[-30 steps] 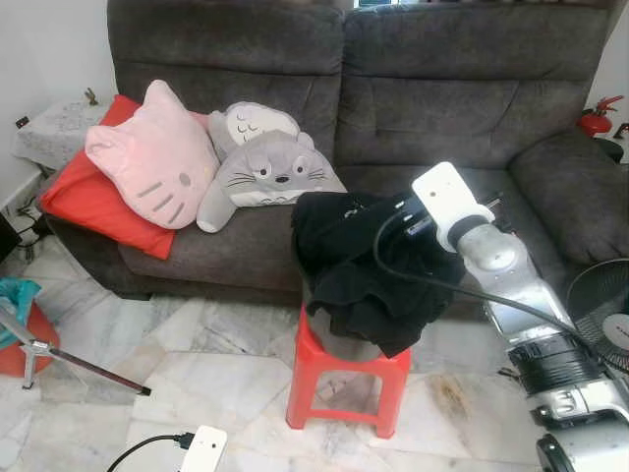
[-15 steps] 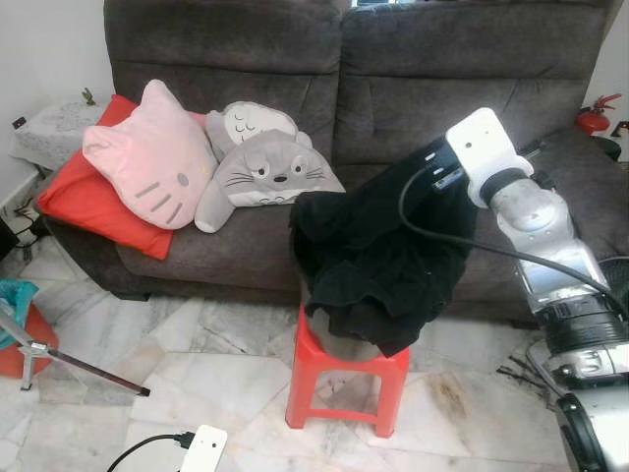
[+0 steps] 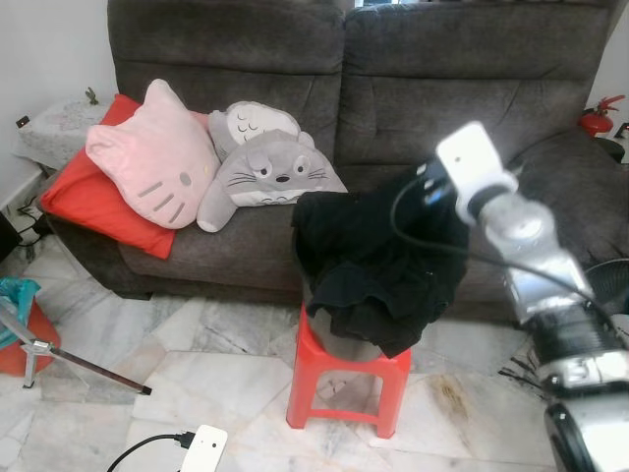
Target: Hang hanger
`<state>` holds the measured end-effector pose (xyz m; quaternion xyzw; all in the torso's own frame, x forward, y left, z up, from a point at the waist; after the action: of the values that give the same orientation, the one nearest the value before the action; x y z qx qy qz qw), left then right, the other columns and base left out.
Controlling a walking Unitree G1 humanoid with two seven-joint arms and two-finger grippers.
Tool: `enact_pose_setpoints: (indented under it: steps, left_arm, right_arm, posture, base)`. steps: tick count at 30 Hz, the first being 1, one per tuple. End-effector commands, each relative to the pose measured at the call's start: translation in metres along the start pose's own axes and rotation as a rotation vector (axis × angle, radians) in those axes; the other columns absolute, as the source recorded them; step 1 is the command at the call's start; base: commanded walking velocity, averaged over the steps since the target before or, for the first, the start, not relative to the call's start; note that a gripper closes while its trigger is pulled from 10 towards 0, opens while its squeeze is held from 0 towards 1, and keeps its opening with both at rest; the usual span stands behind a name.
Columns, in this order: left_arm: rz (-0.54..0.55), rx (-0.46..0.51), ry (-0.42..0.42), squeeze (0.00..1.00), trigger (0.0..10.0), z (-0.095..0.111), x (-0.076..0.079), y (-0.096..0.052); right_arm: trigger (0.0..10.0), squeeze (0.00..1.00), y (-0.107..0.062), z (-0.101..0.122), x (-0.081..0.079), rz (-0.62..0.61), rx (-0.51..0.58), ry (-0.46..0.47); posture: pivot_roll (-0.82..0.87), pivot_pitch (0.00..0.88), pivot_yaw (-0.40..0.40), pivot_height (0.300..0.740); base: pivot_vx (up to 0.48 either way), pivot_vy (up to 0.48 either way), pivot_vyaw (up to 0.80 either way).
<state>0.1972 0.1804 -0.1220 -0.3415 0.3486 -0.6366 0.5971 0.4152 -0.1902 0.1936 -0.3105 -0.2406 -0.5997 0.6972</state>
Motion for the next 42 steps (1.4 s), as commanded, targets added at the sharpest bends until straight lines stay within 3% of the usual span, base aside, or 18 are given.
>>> enact_pose_setpoints:
  steps: [1, 8, 16, 17, 18, 19, 24, 25, 26, 27, 33, 34, 42]
  left_arm:
    - [0.008, -0.004, 0.012, 0.0, 10.0, 0.0, -0.001, 0.0]
    - [0.005, -0.006, 0.014, 0.0, 10.0, 0.0, -0.002, 0.0]
    - [0.006, -0.007, 0.013, 0.0, 10.0, -0.001, -0.002, 0.0]
    - [0.006, -0.007, 0.014, 0.0, 10.0, -0.001, -0.002, 0.0]
    - [0.006, -0.007, 0.014, 0.0, 10.0, -0.001, -0.002, 0.0]
    - [0.006, -0.007, 0.014, 0.0, 10.0, -0.001, -0.002, 0.0]
    - [0.004, -0.007, 0.014, 0.0, 10.0, -0.001, -0.002, 0.0]
    - [0.004, -0.007, 0.014, 0.0, 10.0, -0.001, -0.002, 0.0]
    - [0.004, -0.007, 0.014, 0.0, 10.0, -0.001, -0.002, 0.0]
    - [0.004, -0.007, 0.014, 0.0, 10.0, -0.001, -0.002, 0.0]
    - [0.004, -0.008, 0.015, 0.0, 10.0, -0.001, -0.002, 0.0]
    - [0.003, -0.008, 0.015, 0.0, 10.0, -0.001, -0.002, 0.0]
    - [0.002, -0.009, 0.014, 0.0, 10.0, -0.001, -0.001, 0.0]
  right_arm:
    - [10.0, 0.0, -0.002, 0.003, -0.004, 0.018, 0.005, 0.005]
    - [10.0, 0.0, -0.009, -0.013, -0.031, 0.085, -0.049, 0.027]
    - [10.0, 0.0, -0.016, -0.019, -0.045, 0.114, -0.065, 0.037]
    - [10.0, 0.2, -0.017, -0.019, -0.046, 0.112, -0.066, 0.04]
    - [10.0, 0.2, -0.018, -0.019, -0.046, 0.111, -0.067, 0.042]
    - [10.0, 1.0, -0.019, -0.019, -0.045, 0.108, -0.067, 0.045]
    - [10.0, 1.0, -0.021, -0.018, -0.048, 0.105, -0.068, 0.038]
    - [10.0, 0.11, -0.022, -0.017, -0.049, 0.106, -0.069, 0.038]
    - [10.0, 0.11, -0.022, -0.017, -0.049, 0.106, -0.069, 0.038]
    - [10.0, 0.0, -0.024, -0.019, -0.051, 0.106, -0.077, 0.015]
    - [10.0, 0.0, -0.027, -0.022, -0.052, 0.107, -0.091, 0.003]
    - [10.0, 0.98, -0.027, -0.022, -0.052, 0.108, -0.091, 0.001]
    - [10.0, 1.0, -0.03, -0.028, -0.053, 0.108, -0.113, -0.064]
  posture:
    - [0.02, 0.0, 0.004, 0.74]
    - [0.02, 0.0, 0.004, 0.74]
    - [0.02, 0.0, 0.001, 0.74]
    - [0.02, 0.0, 0.001, 0.74]
    - [0.02, 0.0, 0.001, 0.74]
    - [0.02, 0.0, 0.002, 0.74]
    - [0.02, 0.0, 0.0, 0.74]
    - [0.02, 0.0, 0.0, 0.74]
    - [0.02, 0.0, 0.0, 0.74]
    - [0.02, 0.0, 0.001, 0.74]
    - [0.02, 0.0, 0.0, 0.74]
    - [0.02, 0.0, -0.001, 0.74]
    - [0.02, 0.0, -0.002, 0.74]
  base:
    - [0.0, 0.0, 0.0]
    - [0.0, 0.0, 0.0]
    - [0.0, 0.0, 0.0]
    - [0.0, 0.0, 0.0]
    - [0.0, 0.0, 0.0]
    - [0.0, 0.0, 0.0]
    - [0.0, 0.0, 0.0]
    - [0.0, 0.0, 0.0]
    - [0.0, 0.0, 0.0]
    - [0.0, 0.0, 0.0]
    - [0.0, 0.0, 0.0]
    - [0.0, 0.0, 0.0]
    - [0.0, 0.0, 0.0]
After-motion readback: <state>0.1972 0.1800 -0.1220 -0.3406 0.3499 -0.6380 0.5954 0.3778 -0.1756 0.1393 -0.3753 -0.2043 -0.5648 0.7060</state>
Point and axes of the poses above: a point about 5 cm out from each wrist's last joint towards the gripper, its own y axis pointing out of the wrist towards the gripper, its own z axis along the axis of the wrist's last joint, x = y × z, the point moved 4 cm from there along y, pointing out of the wrist towards the gripper, and after that the axes turned 12 degrees about -y, right-handed, at the moved point
